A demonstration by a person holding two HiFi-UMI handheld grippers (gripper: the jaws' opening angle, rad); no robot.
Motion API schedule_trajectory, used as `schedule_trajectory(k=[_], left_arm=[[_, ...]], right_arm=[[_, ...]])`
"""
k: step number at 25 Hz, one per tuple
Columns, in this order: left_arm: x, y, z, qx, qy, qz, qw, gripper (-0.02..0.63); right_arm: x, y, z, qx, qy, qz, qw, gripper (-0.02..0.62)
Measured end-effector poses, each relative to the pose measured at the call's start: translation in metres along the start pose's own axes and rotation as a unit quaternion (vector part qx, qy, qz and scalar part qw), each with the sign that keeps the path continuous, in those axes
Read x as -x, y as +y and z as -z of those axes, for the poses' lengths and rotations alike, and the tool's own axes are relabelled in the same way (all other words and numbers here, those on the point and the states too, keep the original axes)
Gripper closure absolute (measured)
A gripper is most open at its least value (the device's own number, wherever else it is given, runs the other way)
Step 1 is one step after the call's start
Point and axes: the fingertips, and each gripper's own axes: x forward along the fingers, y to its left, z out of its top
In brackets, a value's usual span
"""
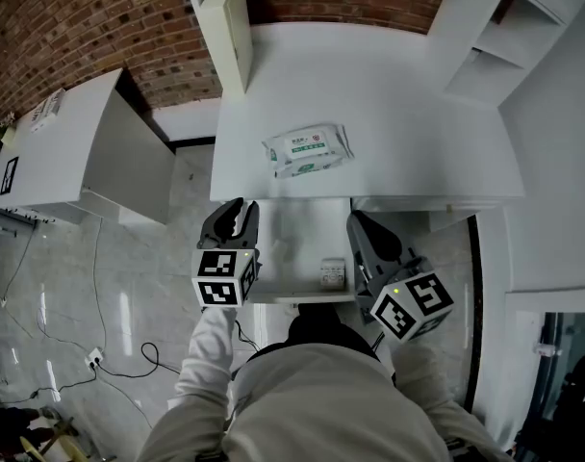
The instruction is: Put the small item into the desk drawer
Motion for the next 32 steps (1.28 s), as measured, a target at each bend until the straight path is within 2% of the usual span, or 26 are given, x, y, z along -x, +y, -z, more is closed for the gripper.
schedule_trajectory(k=[10,18,27,32], left_arm=[[0.037,0.006,-0.013,0.012,-0.038,-0.018,0.9990,0.541],[0.065,0.001,-0.024,0.004,-0.061,-0.016,0.9980,0.578],[0.088,-0.002,-0.034,0.038,-0.083,-0.011,0.9958,0.580],[0.096,-0.006,-0.035,0.037,-0.086,-0.008,0.9956,0.580]], right_arm=[[0.011,0.009,-0.003,0.012,-0.006,0.000,1.000,0.568],[0.021,0.017,-0.006,0.016,-0.013,0.003,1.000,0.568],[0.036,0.024,-0.008,0.040,-0.027,0.012,0.999,0.569],[0.043,0.026,-0.008,0.048,-0.031,0.016,0.998,0.569]])
